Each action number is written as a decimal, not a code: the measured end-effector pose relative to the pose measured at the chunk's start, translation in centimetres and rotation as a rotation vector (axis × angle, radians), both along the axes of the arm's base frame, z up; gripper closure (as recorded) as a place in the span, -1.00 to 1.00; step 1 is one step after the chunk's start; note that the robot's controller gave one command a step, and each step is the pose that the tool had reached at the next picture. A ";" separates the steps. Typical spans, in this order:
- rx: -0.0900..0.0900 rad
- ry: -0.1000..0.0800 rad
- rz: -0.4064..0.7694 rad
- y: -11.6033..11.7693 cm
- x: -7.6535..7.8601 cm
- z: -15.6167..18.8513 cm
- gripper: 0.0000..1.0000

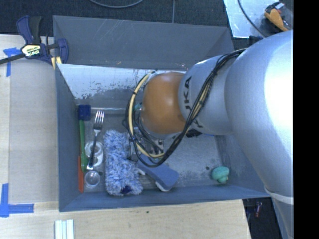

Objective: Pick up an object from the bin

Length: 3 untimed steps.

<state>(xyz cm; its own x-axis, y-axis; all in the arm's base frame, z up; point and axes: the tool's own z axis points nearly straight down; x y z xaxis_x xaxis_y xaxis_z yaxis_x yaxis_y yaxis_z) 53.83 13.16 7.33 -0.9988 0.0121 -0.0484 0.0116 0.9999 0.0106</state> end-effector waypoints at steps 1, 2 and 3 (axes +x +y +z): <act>0.001 -0.005 0.002 -1.6 1.6 0.0 1.00; 0.002 -0.013 0.002 -1.4 0.3 0.1 1.00; -0.004 0.004 0.044 -1.1 -0.9 1.8 1.00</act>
Offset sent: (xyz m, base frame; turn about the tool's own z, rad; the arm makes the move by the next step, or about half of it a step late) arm -0.0277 -0.0075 -0.0033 -0.0058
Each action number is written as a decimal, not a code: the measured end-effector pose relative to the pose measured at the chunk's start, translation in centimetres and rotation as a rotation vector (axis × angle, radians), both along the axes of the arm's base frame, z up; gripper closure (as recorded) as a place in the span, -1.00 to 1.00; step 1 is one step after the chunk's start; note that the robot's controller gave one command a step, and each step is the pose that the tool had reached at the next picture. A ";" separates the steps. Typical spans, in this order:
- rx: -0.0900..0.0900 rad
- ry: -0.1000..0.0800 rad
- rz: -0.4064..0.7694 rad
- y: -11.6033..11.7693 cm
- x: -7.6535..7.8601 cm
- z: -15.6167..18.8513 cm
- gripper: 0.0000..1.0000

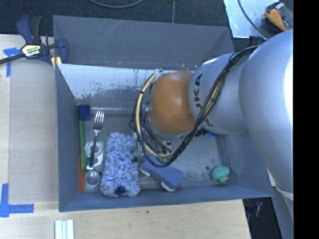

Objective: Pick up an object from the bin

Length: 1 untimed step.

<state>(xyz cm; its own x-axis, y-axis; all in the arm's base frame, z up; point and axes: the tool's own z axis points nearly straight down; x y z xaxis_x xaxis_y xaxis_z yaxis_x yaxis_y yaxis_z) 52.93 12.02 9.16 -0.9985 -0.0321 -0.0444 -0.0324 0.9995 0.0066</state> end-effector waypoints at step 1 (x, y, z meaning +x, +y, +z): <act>-0.004 -0.013 0.080 5.0 0.9 -2.0 1.00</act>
Offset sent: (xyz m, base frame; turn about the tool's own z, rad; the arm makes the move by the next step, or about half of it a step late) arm -0.0117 -0.0225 0.0036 -0.0639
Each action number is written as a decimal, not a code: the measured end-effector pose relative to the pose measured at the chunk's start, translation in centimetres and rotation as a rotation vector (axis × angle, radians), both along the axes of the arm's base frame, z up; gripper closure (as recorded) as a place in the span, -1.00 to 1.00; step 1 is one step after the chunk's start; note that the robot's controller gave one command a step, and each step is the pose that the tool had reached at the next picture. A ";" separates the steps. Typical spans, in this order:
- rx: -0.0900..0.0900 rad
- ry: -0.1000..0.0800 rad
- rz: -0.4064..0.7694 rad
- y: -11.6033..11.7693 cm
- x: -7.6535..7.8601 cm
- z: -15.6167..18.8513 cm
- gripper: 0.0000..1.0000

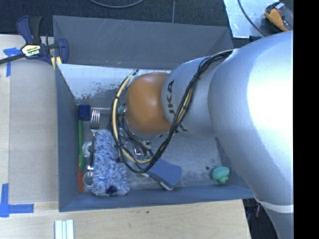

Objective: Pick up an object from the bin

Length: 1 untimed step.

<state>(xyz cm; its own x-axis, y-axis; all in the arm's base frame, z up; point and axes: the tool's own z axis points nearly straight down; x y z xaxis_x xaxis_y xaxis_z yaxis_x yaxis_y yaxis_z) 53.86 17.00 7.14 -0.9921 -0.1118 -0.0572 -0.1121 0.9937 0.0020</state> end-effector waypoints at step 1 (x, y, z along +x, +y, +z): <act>-0.003 0.001 -0.021 -7.6 -2.0 2.4 1.00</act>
Offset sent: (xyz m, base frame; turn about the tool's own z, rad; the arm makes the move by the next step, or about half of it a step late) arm -0.0335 0.0070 -0.0014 -0.0142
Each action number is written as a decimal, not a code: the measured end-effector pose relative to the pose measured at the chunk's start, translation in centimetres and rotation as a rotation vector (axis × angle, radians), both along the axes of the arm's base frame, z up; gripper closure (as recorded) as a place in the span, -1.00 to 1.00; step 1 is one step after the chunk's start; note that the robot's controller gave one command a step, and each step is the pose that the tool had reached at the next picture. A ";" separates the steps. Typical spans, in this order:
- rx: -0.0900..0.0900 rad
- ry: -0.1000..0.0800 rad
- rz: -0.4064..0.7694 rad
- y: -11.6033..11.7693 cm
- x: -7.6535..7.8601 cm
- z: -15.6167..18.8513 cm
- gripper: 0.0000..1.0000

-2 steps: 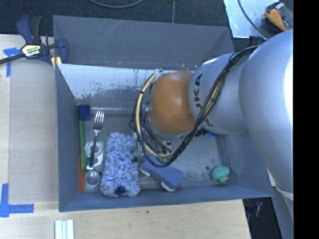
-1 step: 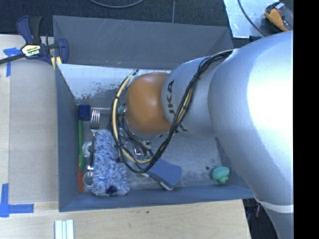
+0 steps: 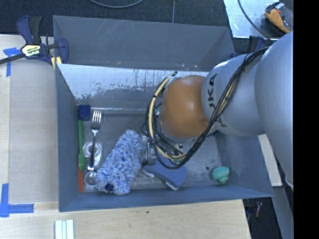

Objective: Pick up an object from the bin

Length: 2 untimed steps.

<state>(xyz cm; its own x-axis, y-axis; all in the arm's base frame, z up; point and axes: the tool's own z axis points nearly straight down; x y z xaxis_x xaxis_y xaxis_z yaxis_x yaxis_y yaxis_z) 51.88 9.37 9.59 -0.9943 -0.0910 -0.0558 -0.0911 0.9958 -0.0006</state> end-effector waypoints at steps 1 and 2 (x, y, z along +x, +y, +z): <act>0.007 -0.010 0.036 8.3 -1.1 -2.3 1.00; 0.010 -0.015 0.036 7.0 -1.5 -2.3 1.00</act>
Offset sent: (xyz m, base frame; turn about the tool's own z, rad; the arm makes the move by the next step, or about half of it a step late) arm -0.0248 0.0222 -0.0259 -0.0134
